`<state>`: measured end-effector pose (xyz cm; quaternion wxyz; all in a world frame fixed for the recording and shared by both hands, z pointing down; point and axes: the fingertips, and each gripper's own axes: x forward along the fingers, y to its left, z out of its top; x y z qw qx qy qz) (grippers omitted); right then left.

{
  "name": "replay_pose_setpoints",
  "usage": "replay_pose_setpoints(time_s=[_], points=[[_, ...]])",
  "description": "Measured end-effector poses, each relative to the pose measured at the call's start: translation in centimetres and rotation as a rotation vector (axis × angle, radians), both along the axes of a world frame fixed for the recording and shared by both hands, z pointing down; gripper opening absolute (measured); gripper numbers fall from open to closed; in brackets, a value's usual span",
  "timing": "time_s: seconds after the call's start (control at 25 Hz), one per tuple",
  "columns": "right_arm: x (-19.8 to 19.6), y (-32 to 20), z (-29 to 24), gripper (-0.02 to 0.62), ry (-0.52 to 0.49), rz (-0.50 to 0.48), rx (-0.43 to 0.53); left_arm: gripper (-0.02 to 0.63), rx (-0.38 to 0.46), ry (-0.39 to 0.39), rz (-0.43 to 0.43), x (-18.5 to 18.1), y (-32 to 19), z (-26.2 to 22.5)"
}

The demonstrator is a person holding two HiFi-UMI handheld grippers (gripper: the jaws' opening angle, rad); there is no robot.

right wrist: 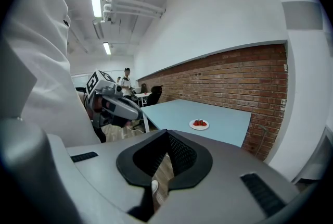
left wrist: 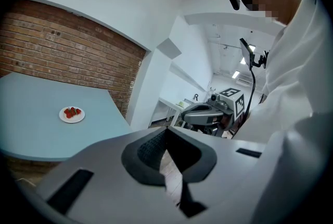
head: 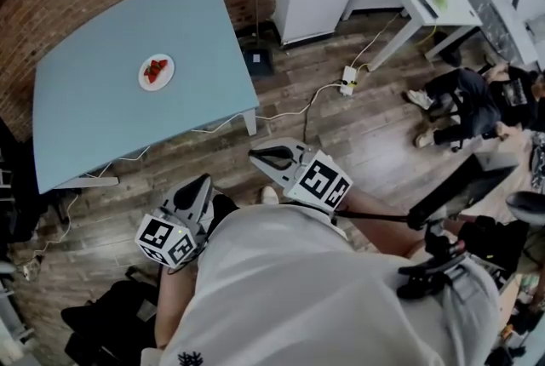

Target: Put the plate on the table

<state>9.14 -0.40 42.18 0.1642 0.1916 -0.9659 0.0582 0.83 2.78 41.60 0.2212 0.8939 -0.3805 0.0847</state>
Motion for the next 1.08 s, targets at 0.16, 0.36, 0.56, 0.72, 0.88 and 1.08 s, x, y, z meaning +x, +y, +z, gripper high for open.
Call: replay_pose_setpoints(time_s=[0.16,0.36,0.56,0.72,0.88,1.08], points=[[-0.2,-0.1,0.0,0.008,0.001,-0.006,0.003,0.001,0.011,-0.024,-0.002,-0.1,0.0,0.2],[-0.8,0.0,-0.1,0.008,0.010,-0.029,0.020,0.001,0.010,-0.028,-0.028,-1.2,0.5,0.3],[-1.0,0.0,-0.1,0.006,0.002,-0.025,0.013,0.001,0.006,-0.029,-0.034,-1.9,0.6,1.0],[-1.1,0.3,0.1,0.006,0.006,-0.031,0.007,0.000,0.001,-0.028,-0.029,-1.7,0.6,1.2],[-0.8,0.1,0.3,0.006,0.011,-0.026,0.004,0.000,-0.004,-0.026,-0.020,-1.4,0.4,1.5],[-1.1,0.1,0.9,0.006,0.015,-0.032,0.001,0.001,-0.033,-0.040,-0.038,-1.7,0.2,1.5]])
